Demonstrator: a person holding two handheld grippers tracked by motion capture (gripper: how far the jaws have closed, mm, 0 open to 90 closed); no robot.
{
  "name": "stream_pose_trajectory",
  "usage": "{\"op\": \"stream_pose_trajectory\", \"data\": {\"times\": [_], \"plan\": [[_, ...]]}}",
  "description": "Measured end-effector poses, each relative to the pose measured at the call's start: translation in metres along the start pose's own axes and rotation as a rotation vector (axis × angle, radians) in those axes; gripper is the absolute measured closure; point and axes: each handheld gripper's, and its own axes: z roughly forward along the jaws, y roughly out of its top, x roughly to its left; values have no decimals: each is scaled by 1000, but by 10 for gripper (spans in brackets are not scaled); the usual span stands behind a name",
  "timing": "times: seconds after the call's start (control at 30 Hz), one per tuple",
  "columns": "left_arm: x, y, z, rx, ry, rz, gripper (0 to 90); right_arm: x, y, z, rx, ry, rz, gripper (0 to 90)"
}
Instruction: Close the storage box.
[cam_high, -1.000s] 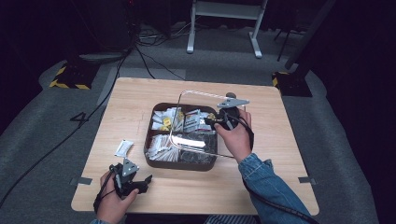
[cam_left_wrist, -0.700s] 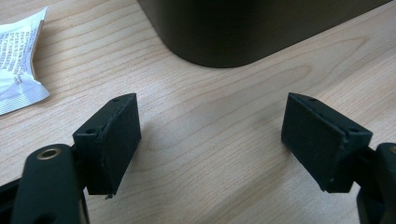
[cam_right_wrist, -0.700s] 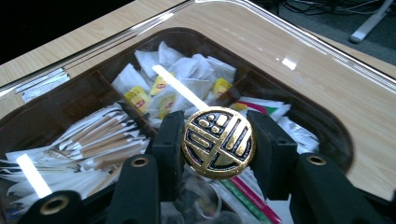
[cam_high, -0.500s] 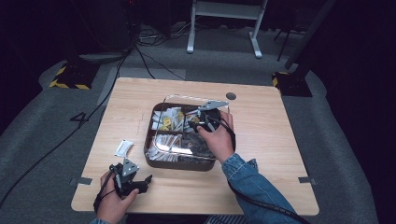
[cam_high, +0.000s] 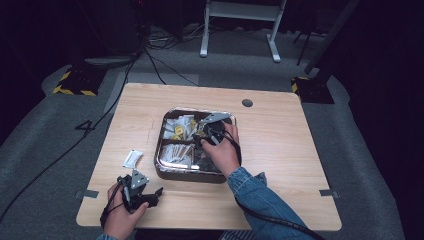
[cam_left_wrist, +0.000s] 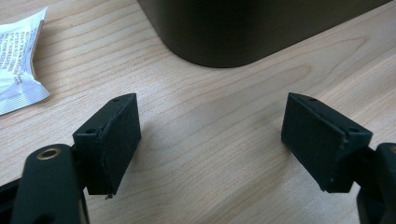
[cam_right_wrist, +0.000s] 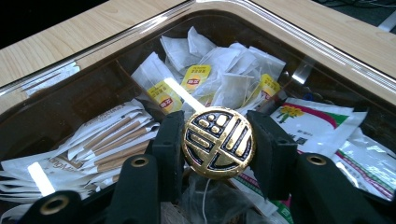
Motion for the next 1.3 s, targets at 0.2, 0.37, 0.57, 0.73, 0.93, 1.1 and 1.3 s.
{"op": "stream_pose_trajectory", "data": {"times": [0.2, 0.37, 0.57, 0.73, 0.93, 1.1, 1.3], "plan": [[0, 0, 0, 0, 0, 0, 203, 3, -3, 9, 12, -4, -3, 589], [0, 0, 0, 0, 0, 0, 203, 6, -5, 14, 21, -10, 0, 589], [0, 0, 0, 0, 0, 0, 203, 7, -7, 19, 23, -4, -1, 589], [0, 0, 0, 0, 0, 0, 203, 7, -8, 20, 13, 5, -14, 589], [0, 0, 0, 0, 0, 0, 203, 4, -8, 22, 9, 12, -11, 588], [0, 0, 0, 0, 1, 1, 203, 5, -7, 23, 12, 4, -19, 588], [0, 0, 0, 0, 0, 0, 203, 4, -8, 25, 12, -4, -30, 588]]}}
